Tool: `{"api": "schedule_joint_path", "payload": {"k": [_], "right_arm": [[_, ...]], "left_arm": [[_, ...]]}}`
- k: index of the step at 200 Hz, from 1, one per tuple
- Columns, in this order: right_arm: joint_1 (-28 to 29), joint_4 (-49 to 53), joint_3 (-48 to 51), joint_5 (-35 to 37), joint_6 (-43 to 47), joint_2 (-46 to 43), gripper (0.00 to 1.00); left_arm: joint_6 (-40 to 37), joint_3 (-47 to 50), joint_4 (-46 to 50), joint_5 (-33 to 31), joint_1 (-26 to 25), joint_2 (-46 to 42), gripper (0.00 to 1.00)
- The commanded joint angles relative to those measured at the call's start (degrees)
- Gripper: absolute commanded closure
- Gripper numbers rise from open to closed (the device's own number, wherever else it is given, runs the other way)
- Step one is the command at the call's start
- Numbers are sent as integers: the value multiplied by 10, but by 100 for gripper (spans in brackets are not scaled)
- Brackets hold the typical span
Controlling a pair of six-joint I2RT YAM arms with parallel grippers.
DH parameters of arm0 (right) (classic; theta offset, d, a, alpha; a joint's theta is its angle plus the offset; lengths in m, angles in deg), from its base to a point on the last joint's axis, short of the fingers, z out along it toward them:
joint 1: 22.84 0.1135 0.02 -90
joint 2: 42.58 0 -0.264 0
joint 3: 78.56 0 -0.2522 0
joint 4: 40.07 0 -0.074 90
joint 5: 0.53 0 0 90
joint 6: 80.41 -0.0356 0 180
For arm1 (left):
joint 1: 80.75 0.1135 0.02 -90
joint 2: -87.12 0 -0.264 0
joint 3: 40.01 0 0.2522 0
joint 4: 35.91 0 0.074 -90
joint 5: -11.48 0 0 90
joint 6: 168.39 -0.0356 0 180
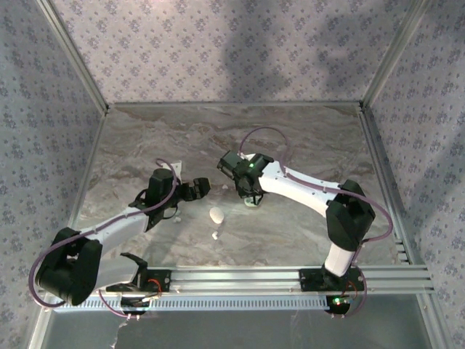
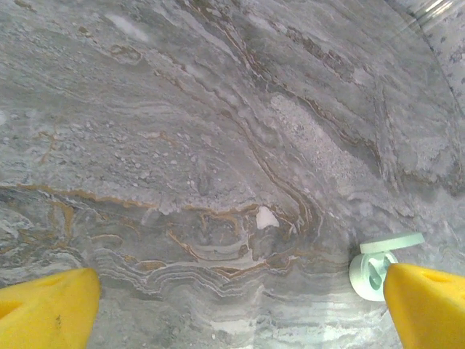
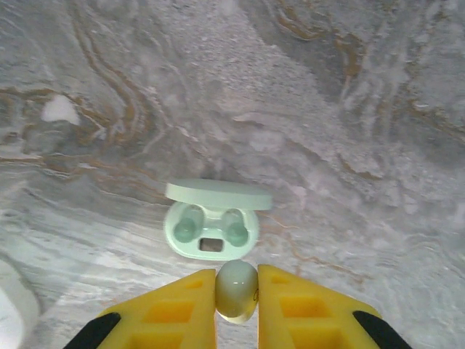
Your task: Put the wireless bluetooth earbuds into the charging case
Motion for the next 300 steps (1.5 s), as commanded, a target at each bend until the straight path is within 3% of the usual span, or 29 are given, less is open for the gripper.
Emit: {"api": "schedule_joint_path", "payload": {"k": [1, 92, 145, 198, 253, 300], "right_arm": [[9, 60, 2, 54, -4, -4, 81], [52, 178, -85, 133, -24, 108, 81], [66, 215, -131, 156, -23, 170, 81], [67, 206, -129, 159, -9, 190, 81], [59, 172, -116, 152, 15, 202, 81], [53, 147, -107, 150, 33, 216, 81]], "left_arm": [[-13, -18, -19, 10, -7, 7, 0], [-20, -26, -4, 2, -9, 10, 0], [-20, -25, 32, -49, 1, -8, 0], [2, 10, 32, -61, 47, -65, 0], [-5, 39, 29, -85, 47, -142, 0], [-7, 42, 31, -86, 47, -151, 0]]}}
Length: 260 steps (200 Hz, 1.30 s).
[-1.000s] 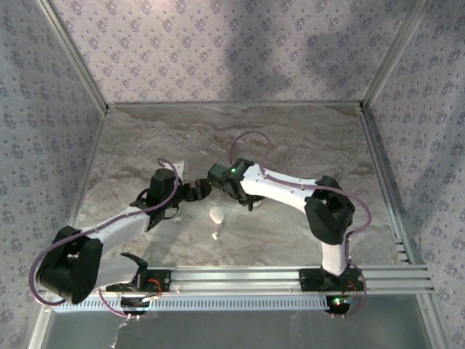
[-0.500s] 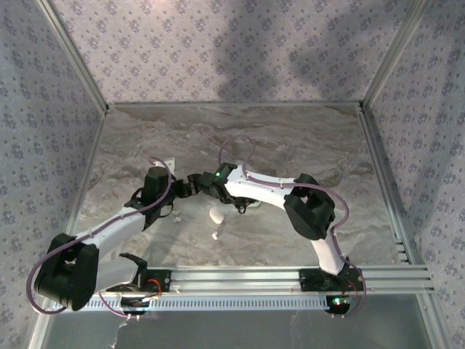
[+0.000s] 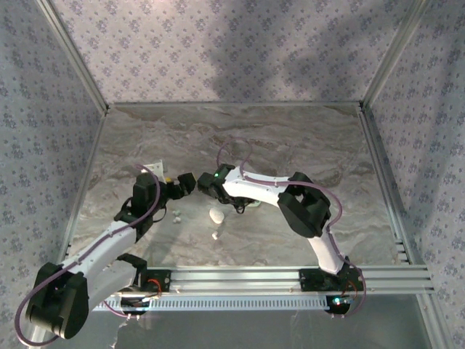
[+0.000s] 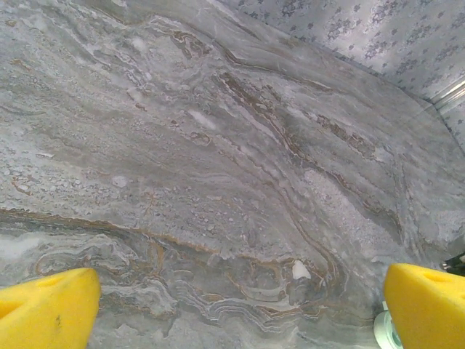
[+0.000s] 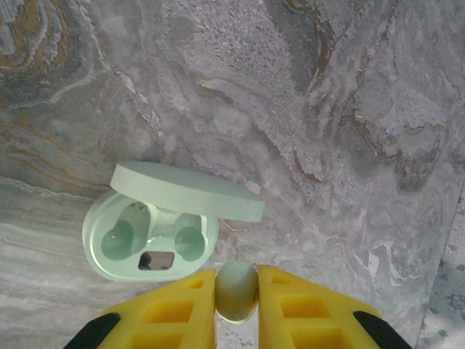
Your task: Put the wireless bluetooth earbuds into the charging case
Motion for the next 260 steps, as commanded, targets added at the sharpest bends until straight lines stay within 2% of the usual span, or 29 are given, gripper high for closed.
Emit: {"api": "schedule_joint_path", "payload": {"k": [1, 203, 260], "right_arm": [[-5, -7, 9, 11, 11, 14, 81], [-19, -39, 27, 2, 18, 44, 81], [-17, -37, 30, -2, 18, 43, 76]], "left_arm": [[-2, 5, -4, -9, 1, -8, 0], [-3, 3, -7, -4, 0, -1, 0], [-3, 3, -7, -5, 0, -1, 0]]}}
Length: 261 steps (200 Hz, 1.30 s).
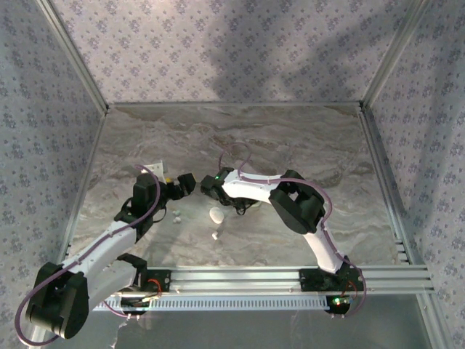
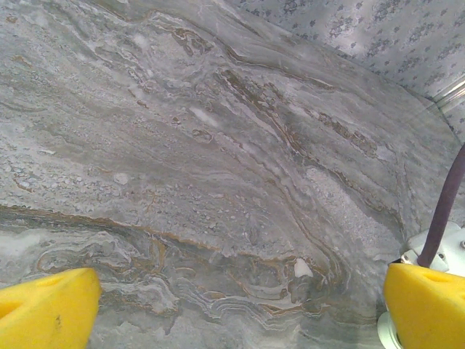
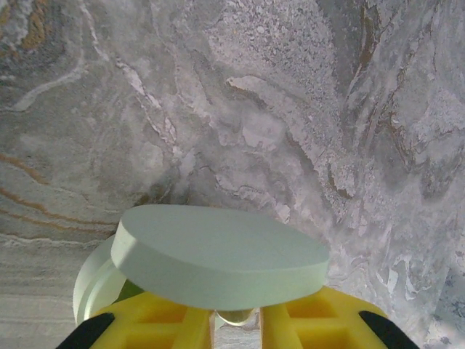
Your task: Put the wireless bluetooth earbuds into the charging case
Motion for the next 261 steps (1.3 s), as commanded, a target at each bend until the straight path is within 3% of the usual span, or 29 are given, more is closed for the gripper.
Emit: {"api": "schedule_joint_path", "payload": {"k": [1, 182, 221, 261], "right_arm": [[-2, 7, 4, -2, -1, 5, 76], [8, 4, -2, -38, 27, -68, 64], [1, -27, 37, -64, 25, -140, 60], [-24, -110, 133, -123, 33, -269, 54]], "left_arm": [[-3, 1, -8, -6, 0, -1, 0], [-5, -1, -8, -6, -6, -2, 0], [-13, -3, -11, -4, -16, -1, 0], [-45, -19, -18, -4, -65, 9, 0]]}}
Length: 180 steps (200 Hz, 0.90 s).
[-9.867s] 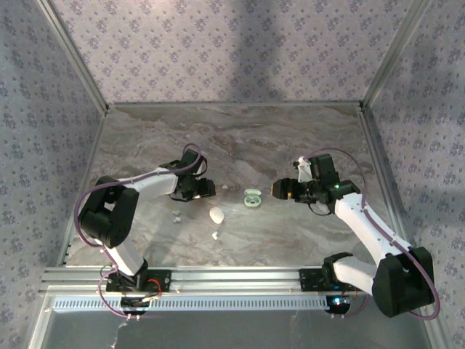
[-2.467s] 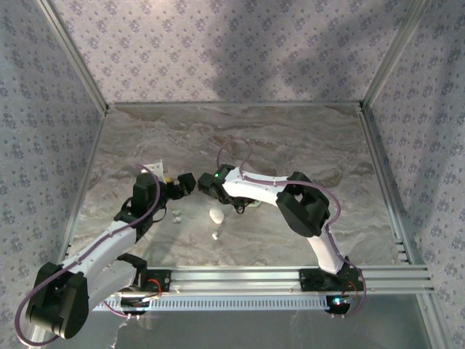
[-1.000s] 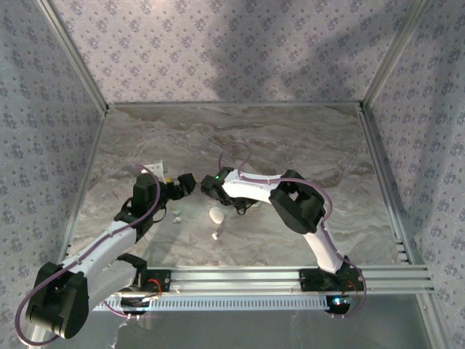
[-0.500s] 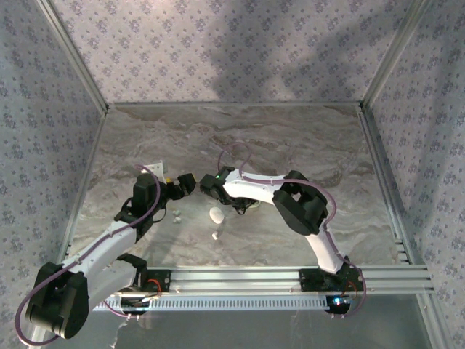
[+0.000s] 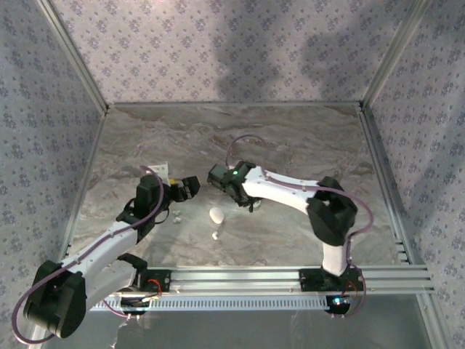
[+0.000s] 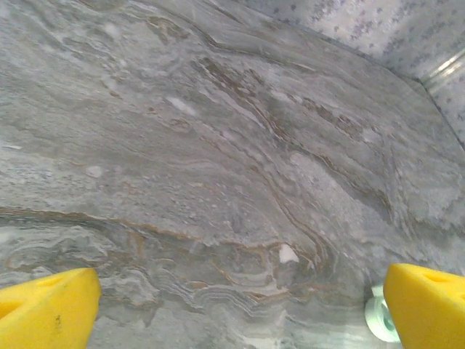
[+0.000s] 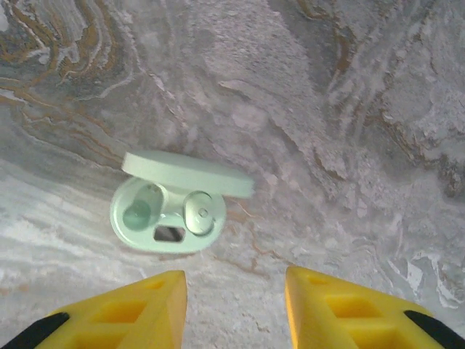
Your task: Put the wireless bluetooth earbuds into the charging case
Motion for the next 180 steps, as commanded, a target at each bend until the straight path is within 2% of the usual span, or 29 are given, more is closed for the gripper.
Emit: {"api": "schedule_joint_path", "payload": {"k": [1, 25, 38, 94, 112, 133, 180], "right_arm": [[-17, -52, 55, -45, 5, -83, 54], [-48, -118, 138, -95, 10, -183, 50], [-72, -149, 192, -130, 13, -238, 44], [-280, -270, 383, -370, 34, -458, 23], [-339, -276, 413, -426, 39, -486, 19], [-377, -282, 435, -463, 42, -500, 15], [-387, -283, 429, -490, 44, -492, 1]], "left_arm": [[-32, -19, -18, -3, -29, 9, 0], [-61, -32, -26, 2, -70, 28, 0], [-75, -42, -30, 4, -93, 43, 0], [-134, -86, -31, 5, -179, 118, 0], [-146, -101, -27, 5, -199, 142, 0], [-155, -113, -25, 0, -217, 158, 0], [-154, -113, -20, -24, -219, 155, 0]]}}
